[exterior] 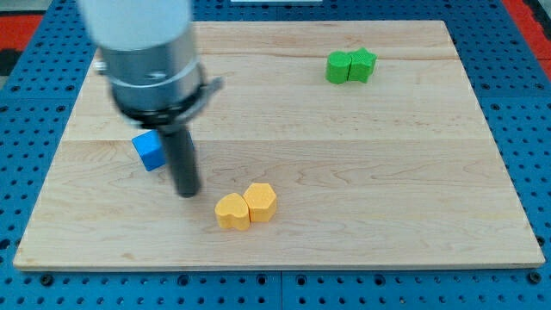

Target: Slide the blue cube along with blue triangle towards center of the board

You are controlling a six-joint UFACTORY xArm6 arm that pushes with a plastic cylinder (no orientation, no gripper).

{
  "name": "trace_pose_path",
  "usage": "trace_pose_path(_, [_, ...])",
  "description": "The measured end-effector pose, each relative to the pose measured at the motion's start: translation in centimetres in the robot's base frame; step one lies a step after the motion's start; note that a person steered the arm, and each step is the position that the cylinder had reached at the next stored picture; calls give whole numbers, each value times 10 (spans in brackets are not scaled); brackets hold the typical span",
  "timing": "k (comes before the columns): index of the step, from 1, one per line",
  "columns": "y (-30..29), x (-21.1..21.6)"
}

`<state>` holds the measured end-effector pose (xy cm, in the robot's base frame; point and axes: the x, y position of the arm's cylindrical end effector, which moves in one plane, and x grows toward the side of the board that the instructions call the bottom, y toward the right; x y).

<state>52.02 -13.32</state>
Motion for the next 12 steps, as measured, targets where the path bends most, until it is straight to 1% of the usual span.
trace_pose_path(1, [-76,-10])
trace_pose_path(2, [-91,-10])
trace_pose_path(3, [-59,-5])
trace_pose_path(4, [-65,-13])
trace_pose_path(5, [-94,-25])
trace_pose_path(6, [-95,-32])
trace_pose_path(7, [-72,-36])
trace_pose_path(8, [-72,-41])
trace_pose_path(10, [0,-41])
trace_pose_path(12, [53,-52])
